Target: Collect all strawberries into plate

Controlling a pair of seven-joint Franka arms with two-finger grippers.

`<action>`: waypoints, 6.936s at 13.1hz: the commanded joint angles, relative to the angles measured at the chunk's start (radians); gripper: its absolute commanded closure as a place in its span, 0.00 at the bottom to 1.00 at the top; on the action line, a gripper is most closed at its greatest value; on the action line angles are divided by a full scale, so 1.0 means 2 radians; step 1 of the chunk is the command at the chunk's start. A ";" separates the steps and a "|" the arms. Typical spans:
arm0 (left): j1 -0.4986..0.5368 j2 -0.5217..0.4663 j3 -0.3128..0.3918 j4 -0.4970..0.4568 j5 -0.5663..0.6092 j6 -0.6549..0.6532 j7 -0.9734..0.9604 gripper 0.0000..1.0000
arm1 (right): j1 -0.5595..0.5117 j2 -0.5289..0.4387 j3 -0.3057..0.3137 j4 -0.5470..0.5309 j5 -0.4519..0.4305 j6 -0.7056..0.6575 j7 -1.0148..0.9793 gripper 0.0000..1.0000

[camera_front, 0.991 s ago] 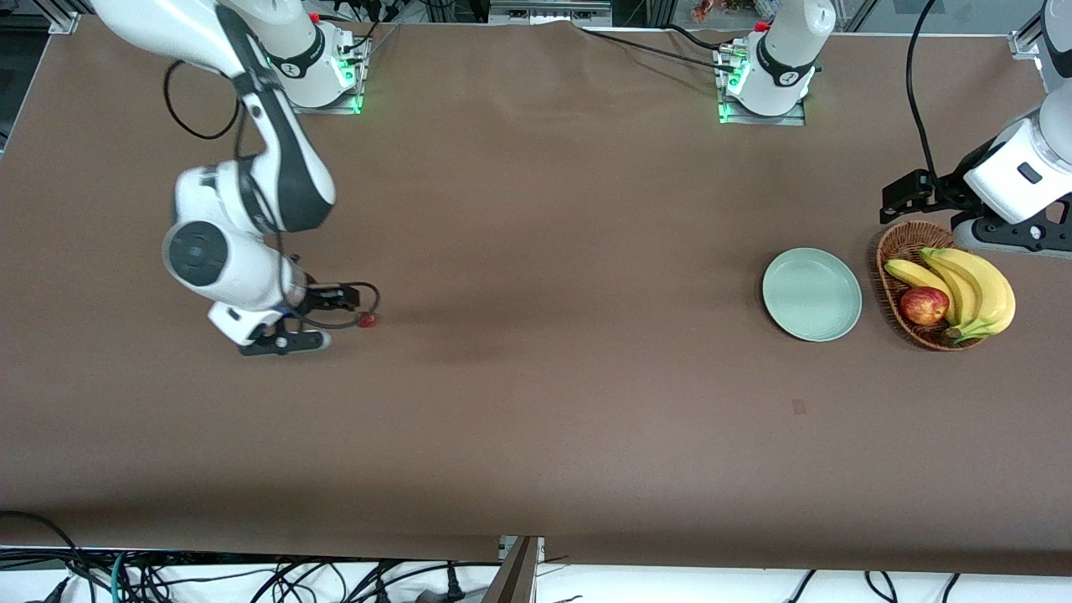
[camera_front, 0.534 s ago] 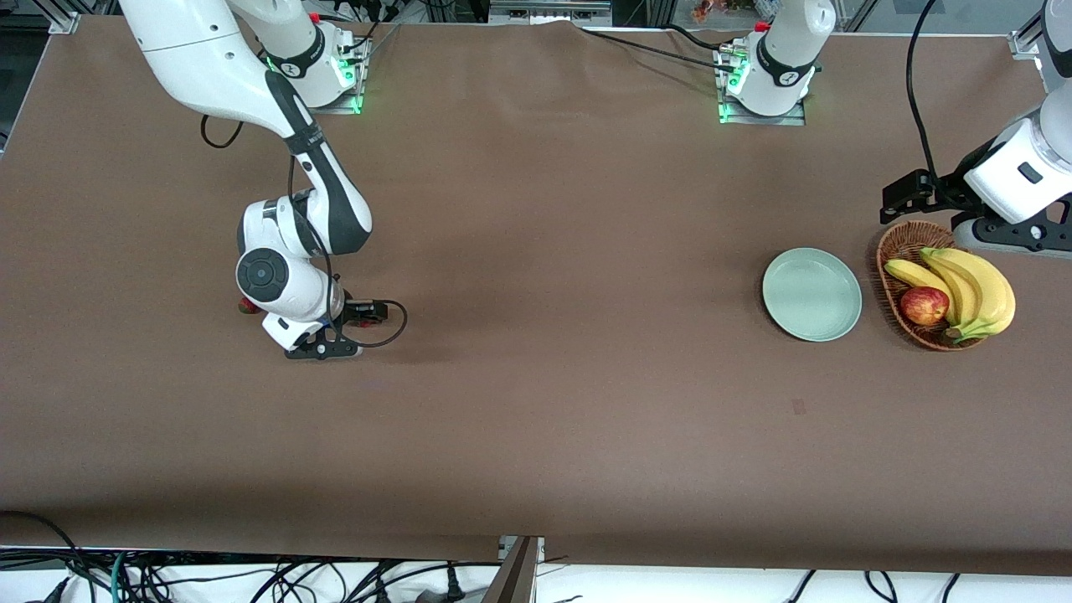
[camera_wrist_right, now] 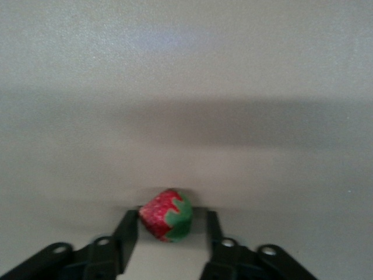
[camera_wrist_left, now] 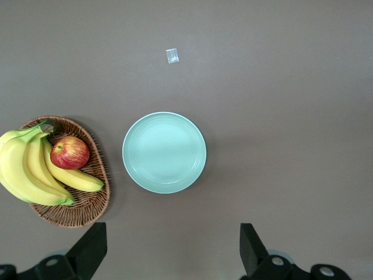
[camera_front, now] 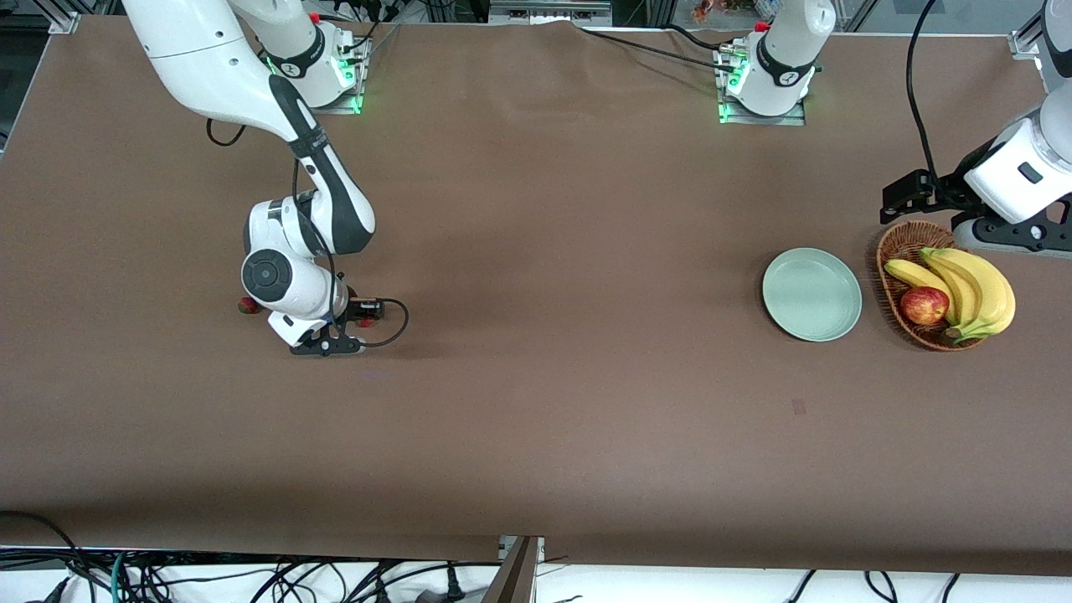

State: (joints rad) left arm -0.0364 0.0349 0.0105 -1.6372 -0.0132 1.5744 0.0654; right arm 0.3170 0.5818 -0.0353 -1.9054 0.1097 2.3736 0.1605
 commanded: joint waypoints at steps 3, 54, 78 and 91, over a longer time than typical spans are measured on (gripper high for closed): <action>-0.003 0.006 0.003 0.013 -0.003 0.000 0.001 0.00 | 0.000 -0.009 0.003 0.000 0.006 0.003 0.006 0.70; -0.029 0.260 -0.120 -0.093 0.077 0.437 -0.290 0.00 | 0.162 -0.082 -0.314 -0.129 0.102 -0.045 -0.109 0.00; -0.013 0.248 -0.122 -0.109 0.085 0.385 -0.292 0.80 | 0.135 -0.003 -0.310 -0.092 0.248 -0.022 -0.234 0.49; 0.003 0.170 0.066 -0.233 -0.037 0.356 0.103 0.73 | 0.145 -0.004 -0.308 -0.043 0.250 -0.061 -0.234 0.71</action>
State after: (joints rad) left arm -0.0253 0.3859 0.1398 -2.0576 -0.0579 2.2325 0.2354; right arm 0.6068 0.5689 -0.6493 -2.0443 0.5815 2.3013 -0.2926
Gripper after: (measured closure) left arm 0.683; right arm 0.683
